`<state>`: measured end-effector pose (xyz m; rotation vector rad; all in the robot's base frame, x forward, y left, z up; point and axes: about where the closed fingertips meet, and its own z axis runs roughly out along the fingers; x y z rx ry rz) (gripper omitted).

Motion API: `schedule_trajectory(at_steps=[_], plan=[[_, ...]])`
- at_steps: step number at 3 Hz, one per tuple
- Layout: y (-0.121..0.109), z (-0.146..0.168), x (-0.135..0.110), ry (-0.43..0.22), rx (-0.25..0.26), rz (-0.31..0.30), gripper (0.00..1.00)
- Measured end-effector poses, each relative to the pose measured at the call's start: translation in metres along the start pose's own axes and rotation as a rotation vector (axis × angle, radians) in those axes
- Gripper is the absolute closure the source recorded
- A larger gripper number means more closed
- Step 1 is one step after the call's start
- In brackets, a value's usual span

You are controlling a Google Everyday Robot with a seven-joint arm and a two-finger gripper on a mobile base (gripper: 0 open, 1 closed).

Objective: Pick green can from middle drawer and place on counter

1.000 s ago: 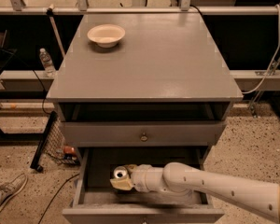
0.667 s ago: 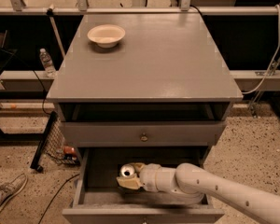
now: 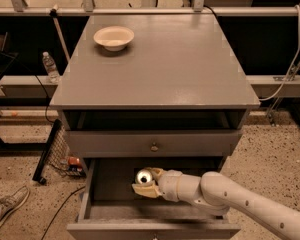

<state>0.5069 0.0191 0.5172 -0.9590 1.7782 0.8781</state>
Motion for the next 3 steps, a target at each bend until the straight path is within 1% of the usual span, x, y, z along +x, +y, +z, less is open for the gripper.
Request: schedule_trajectory(at_steps=[1,2,3], plan=[[0.009,-0.01,-0.023,0.025,0.004,-0.06,1.0],[0.024,-0.023,-0.054,0.068,-0.009,-0.128,1.0],[0.034,-0.033,-0.083,0.103,-0.044,-0.177,1.0]])
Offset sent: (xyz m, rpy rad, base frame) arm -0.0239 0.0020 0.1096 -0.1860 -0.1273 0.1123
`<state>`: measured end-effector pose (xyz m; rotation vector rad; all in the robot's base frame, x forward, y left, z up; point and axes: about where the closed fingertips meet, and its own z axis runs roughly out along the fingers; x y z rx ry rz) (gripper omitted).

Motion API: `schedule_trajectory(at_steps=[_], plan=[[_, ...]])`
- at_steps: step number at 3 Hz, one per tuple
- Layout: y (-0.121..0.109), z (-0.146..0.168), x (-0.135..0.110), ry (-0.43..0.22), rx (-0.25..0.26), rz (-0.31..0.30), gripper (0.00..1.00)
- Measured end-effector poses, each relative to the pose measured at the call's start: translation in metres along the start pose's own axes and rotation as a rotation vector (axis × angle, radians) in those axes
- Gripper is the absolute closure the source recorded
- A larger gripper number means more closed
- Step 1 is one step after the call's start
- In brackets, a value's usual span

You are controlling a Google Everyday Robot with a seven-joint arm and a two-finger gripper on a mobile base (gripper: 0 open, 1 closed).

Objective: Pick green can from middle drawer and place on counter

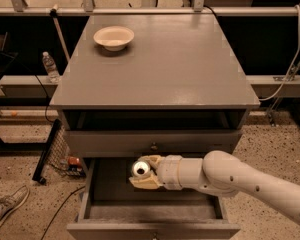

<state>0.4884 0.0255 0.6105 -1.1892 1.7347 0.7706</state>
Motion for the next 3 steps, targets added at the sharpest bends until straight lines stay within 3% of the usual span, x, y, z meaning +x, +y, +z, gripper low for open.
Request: schedule_trajectory(at_steps=[1,2,3], plan=[[0.001,-0.013,-0.027,0.026,-0.033,-0.049,1.0],[0.001,-0.013,-0.027,0.026,-0.033,-0.049,1.0],[-0.003,-0.029,-0.049,0.045,-0.037,-0.075,1.0]])
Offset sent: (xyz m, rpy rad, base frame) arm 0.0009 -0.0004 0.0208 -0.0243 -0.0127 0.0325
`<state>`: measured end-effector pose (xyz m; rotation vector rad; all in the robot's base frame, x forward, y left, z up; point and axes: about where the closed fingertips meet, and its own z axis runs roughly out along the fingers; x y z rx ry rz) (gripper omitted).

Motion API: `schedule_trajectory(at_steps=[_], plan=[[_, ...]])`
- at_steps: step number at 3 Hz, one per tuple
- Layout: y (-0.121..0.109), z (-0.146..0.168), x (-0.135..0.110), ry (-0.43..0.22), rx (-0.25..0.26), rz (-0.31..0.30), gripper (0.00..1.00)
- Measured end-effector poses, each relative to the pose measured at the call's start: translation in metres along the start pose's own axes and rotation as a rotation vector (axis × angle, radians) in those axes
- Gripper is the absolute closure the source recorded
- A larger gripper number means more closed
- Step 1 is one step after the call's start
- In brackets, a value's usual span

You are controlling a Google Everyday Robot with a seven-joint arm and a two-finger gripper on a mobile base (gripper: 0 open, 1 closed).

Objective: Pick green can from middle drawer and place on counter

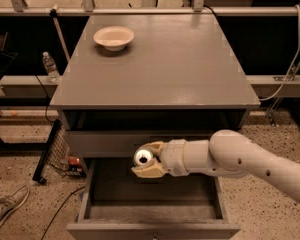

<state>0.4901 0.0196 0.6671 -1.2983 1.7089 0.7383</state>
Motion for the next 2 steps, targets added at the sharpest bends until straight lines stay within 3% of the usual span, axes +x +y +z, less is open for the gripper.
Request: schedule_trajectory(at_steps=[2], plan=[[-0.019,-0.053,-0.068,0.099,0.001,-0.092,1.0]])
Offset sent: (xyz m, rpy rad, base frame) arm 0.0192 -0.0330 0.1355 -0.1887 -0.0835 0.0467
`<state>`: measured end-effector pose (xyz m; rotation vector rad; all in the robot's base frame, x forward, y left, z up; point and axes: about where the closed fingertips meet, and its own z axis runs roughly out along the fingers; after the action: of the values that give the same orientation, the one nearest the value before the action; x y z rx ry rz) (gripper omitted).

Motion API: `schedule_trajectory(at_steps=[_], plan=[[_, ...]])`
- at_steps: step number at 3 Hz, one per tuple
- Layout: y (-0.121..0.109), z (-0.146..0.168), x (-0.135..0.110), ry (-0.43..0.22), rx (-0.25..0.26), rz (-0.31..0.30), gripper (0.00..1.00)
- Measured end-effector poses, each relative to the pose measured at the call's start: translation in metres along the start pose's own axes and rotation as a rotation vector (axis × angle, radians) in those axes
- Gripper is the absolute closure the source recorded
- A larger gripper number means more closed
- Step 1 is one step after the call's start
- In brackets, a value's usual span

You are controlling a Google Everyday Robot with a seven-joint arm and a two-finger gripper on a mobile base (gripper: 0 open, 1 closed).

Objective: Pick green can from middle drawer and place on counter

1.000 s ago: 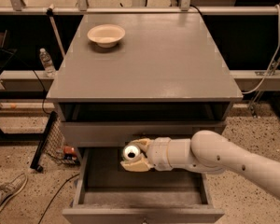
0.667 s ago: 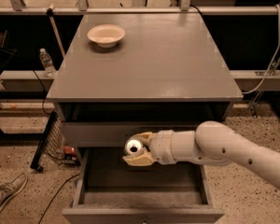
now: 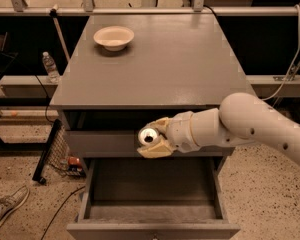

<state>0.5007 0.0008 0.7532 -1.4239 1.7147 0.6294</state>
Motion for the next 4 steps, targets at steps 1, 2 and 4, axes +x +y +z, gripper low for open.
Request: schedule_trajectory(at_steps=[1,2,4], plan=[[-0.01,-0.026,-0.032,0.047,0.013,-0.054,1.0],[-0.01,-0.026,-0.032,0.047,0.013,-0.054,1.0],[-0.03,-0.067,-0.082,0.065,0.059,-0.103,1.0]])
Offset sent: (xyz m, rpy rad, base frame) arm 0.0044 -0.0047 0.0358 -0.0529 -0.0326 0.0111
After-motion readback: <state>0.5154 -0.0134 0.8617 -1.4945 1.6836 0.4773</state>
